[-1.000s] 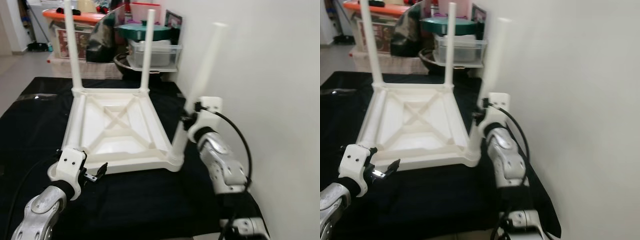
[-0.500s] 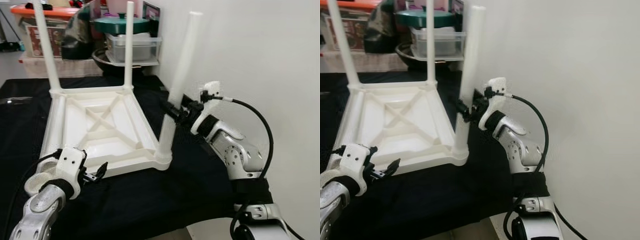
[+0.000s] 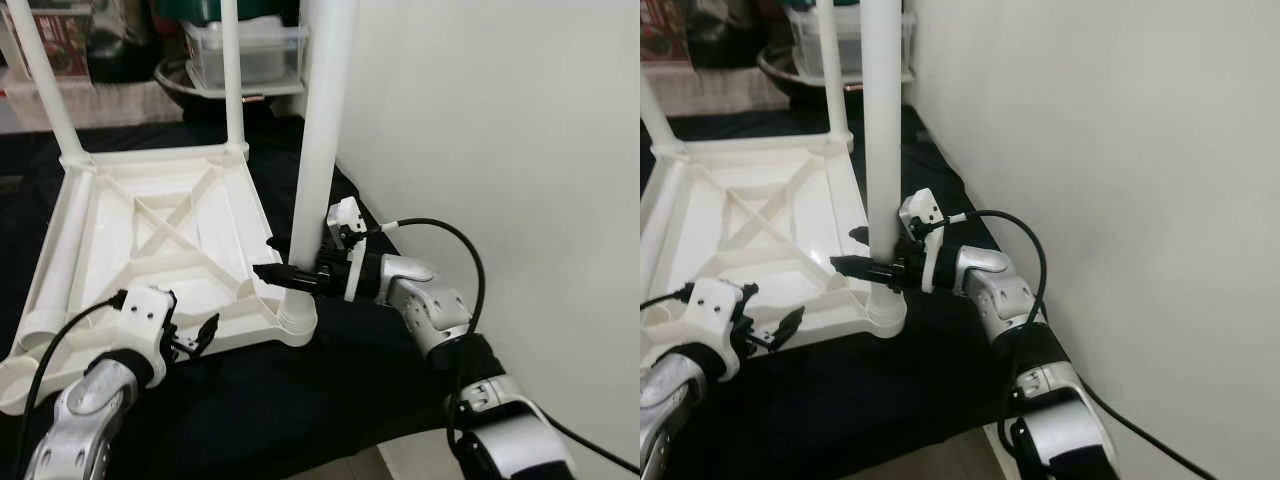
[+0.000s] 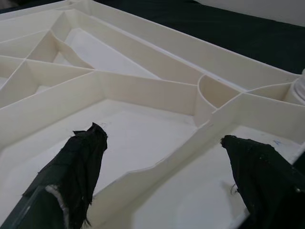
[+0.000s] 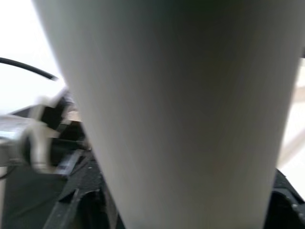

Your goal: Building children table

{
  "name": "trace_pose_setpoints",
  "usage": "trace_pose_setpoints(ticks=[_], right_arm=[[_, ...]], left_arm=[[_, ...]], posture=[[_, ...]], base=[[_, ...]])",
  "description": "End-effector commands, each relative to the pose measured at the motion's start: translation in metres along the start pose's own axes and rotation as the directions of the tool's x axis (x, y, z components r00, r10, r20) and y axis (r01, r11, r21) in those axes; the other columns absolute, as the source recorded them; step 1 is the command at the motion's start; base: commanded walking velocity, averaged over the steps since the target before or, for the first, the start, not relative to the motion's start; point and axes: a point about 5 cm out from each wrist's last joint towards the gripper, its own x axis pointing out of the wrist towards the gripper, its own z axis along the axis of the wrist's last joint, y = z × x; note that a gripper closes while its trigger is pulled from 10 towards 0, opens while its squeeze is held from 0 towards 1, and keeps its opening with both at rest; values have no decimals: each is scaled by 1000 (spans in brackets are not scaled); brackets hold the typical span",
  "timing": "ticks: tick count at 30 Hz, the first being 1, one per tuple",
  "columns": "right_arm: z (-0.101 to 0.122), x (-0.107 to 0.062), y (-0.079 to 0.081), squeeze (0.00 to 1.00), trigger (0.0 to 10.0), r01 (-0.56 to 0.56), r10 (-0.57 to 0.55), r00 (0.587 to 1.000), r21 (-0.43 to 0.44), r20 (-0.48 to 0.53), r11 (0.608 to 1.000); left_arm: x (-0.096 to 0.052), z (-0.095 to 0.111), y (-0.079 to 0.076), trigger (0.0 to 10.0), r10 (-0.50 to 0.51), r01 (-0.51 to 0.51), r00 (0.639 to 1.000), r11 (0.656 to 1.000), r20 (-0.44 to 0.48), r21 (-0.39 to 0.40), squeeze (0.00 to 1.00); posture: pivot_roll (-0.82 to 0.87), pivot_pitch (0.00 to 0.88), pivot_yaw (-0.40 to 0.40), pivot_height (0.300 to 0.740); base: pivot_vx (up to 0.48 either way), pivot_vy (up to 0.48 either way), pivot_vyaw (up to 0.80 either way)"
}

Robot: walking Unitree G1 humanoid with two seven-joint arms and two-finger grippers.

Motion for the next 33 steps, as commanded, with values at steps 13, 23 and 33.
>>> trace_pose_setpoints(ticks=[13, 23, 33], right_arm=[[1, -91, -30, 0, 0, 951, -950, 310, 3, 30, 310], [34, -27, 13, 1000, 10000, 580, -590, 788, 109, 177, 807], [34, -37, 65, 0, 10000, -225, 225, 974, -24, 31, 974]], left_arm=[[3, -4, -7, 10000, -39, 39, 999, 999, -6, -14, 0], [5, -2, -6, 10000, -42, 42, 999, 999, 0, -10, 0], [3, -2, -5, 10000, -29, 29, 1000, 1000, 3, -11, 0]], posture=[[134, 0, -90, 740], [147, 0, -98, 740], [174, 0, -124, 740]], base=[[0, 0, 0], [0, 0, 0], [0, 0, 0]])
